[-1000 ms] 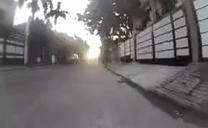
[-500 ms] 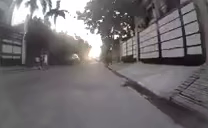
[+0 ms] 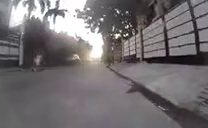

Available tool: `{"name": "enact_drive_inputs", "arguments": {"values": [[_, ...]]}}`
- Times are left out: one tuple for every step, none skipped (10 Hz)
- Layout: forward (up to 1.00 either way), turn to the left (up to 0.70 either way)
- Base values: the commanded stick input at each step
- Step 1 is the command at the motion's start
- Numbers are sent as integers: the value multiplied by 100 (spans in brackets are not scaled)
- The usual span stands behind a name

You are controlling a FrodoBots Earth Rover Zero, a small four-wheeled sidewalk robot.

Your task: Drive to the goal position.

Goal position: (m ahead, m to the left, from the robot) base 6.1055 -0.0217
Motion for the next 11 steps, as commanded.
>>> {"name": "enact_drive_inputs", "arguments": {"values": [[100,1],[100,1],[100,1],[100,1],[100,1],[100,1],[100,30],[100,41],[100,15],[100,1],[100,1]]}}
